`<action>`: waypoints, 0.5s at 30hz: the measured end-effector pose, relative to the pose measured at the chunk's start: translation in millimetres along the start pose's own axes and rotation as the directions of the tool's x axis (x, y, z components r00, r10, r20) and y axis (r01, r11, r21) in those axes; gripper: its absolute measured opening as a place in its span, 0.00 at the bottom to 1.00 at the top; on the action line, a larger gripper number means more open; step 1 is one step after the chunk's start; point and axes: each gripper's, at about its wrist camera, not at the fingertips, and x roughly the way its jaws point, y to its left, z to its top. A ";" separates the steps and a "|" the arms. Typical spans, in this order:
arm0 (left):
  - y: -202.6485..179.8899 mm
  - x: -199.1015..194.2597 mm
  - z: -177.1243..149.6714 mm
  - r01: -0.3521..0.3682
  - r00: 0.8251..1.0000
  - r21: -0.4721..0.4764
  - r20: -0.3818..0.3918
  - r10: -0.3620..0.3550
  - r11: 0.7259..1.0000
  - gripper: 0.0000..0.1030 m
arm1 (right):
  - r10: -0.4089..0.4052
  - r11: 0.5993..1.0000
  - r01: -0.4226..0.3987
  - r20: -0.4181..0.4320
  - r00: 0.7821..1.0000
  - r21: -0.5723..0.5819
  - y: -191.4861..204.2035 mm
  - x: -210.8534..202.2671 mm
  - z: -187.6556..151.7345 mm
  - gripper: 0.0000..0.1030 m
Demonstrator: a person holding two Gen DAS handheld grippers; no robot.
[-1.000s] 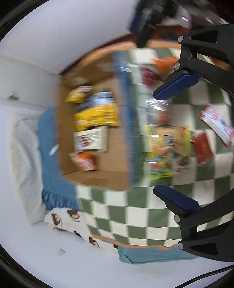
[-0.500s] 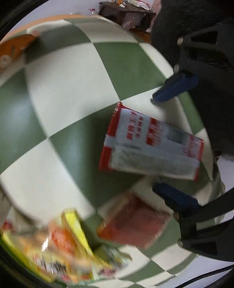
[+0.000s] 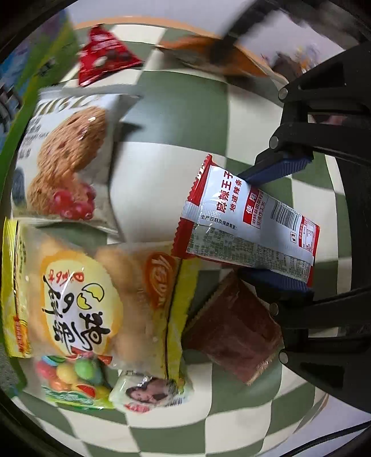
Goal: Organize snacks
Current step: 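Grasp the red-white spicy strip pack with the left gripper while the right grasps the orange packet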
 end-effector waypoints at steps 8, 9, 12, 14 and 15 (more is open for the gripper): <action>-11.8 24.1 -15.9 0.004 0.991 0.205 -0.132 0.023 0.979 0.66 | 0.066 0.998 -0.066 -0.081 0.995 -0.005 5.9 10.6 -25.9 0.68; -17.8 26.7 -19.1 -0.025 0.990 0.253 -0.130 0.059 0.967 0.66 | 0.064 0.998 -0.065 -0.078 0.995 -0.011 11.3 7.3 -27.8 0.68; -25.4 28.4 -25.2 -0.079 0.989 0.278 -0.098 0.110 0.957 0.65 | 0.050 0.998 -0.053 -0.059 0.997 -0.038 15.1 7.6 -31.2 0.69; -25.1 25.2 -29.6 -0.075 0.994 0.235 -0.063 0.093 0.969 0.50 | 0.048 0.998 -0.051 -0.053 0.997 -0.046 19.9 12.0 -29.5 0.69; -25.6 22.6 -28.9 -0.065 0.995 0.205 -0.054 0.078 0.977 0.49 | 0.051 0.997 -0.053 -0.043 0.998 -0.047 18.8 11.6 -24.7 0.69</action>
